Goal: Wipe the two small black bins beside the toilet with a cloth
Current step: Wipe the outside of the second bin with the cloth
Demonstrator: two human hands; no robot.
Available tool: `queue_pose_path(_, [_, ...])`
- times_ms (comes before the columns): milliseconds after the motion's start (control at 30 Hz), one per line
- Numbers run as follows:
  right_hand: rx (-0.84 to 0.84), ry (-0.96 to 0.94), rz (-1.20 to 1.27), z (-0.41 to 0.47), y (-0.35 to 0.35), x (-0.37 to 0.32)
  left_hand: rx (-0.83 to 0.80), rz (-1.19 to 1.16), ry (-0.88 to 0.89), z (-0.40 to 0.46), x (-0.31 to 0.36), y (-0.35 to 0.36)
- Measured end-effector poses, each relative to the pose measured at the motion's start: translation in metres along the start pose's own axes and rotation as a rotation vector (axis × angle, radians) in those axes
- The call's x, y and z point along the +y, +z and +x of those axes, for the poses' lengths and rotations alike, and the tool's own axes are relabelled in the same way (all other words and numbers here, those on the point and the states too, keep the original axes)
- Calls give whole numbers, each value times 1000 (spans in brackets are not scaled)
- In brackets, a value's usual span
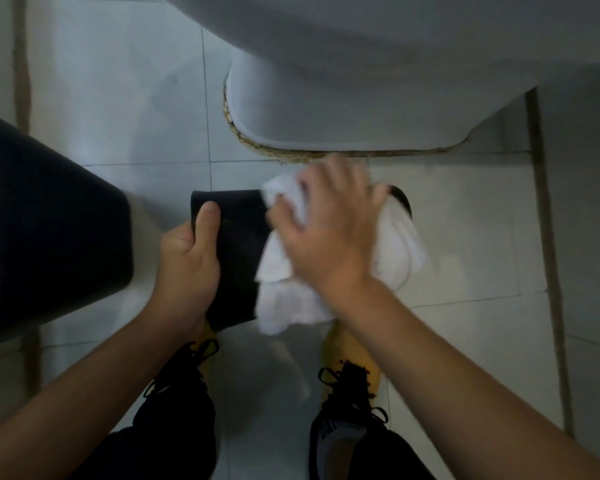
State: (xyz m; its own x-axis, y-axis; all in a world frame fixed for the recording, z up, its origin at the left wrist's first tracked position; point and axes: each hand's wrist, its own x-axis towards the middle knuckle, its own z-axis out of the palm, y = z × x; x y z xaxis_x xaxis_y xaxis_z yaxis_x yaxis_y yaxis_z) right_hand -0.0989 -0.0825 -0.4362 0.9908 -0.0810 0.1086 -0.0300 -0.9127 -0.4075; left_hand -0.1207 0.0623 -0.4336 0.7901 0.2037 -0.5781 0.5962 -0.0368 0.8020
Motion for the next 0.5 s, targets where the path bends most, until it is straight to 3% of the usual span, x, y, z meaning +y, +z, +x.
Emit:
queue_pose_path(100, [5, -202, 42, -23, 13, -42, -72, 46, 133, -2, -6, -7])
queue_pose_path(167, [40, -234, 51, -24, 14, -39, -76, 46, 145, -3, -9, -10])
queue_pose_path(233, [44, -162, 31, -20, 6, -11, -33, 29, 80, -2, -7, -7])
queue_pose_path(367, [74, 159, -75, -9, -15, 54, -4, 47, -15, -2, 0, -1])
queue_pose_path(500, [27, 222, -174, -5, -13, 42, 16, 36, -24, 0, 0, 4])
